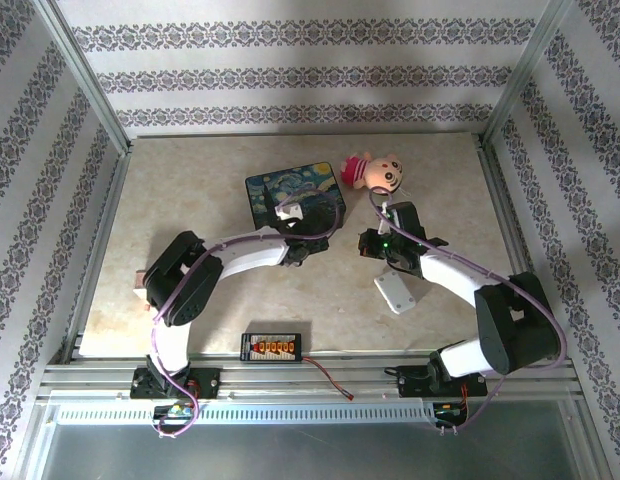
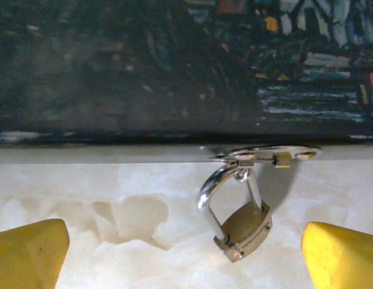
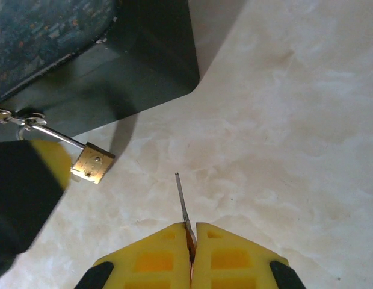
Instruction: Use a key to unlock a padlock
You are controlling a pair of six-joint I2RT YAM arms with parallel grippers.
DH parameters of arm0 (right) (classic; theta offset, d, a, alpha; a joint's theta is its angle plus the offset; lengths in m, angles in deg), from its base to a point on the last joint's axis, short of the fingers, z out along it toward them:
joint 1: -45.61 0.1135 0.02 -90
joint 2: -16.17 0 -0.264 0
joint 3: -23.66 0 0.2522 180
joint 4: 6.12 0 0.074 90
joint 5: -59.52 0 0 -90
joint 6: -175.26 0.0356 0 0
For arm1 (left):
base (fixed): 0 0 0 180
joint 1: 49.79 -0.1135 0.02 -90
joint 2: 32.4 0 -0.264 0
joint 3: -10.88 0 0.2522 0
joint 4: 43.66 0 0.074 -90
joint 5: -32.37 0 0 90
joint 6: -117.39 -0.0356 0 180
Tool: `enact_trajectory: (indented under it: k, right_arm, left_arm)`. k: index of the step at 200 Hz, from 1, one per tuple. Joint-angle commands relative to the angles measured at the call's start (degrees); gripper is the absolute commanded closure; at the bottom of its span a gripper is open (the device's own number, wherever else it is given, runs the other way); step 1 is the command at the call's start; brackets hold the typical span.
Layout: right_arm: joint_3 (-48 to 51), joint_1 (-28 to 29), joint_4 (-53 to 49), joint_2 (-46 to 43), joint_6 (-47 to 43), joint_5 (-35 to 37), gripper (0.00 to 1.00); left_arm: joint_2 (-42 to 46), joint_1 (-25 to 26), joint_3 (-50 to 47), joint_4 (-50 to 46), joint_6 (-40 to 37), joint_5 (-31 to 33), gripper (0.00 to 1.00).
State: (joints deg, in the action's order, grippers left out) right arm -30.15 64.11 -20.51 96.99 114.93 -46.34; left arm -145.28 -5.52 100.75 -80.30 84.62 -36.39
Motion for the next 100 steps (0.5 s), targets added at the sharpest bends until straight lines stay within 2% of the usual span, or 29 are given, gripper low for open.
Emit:
enact_trajectory:
  k: [1, 61, 100]
  right_arm:
    - [0.8, 0.0, -0.1, -2.0, 0.2, 1.0, 1.0]
    - [1.5, -0.1, -0.3, -4.8, 1.4, 0.0, 1.0]
    - [1.6, -0.1, -1.0, -6.0, 1.4, -0.1, 1.0]
  left_arm:
    - [-2.6, 0.5, 3.1, -3.6, -0.7, 2.1, 0.01]
    - [-4.5, 0.1, 5.3, -4.1, -3.4, 5.9, 0.0]
    - [-2.1, -0.2, 2.3, -4.2, -4.6, 6.2, 0.09]
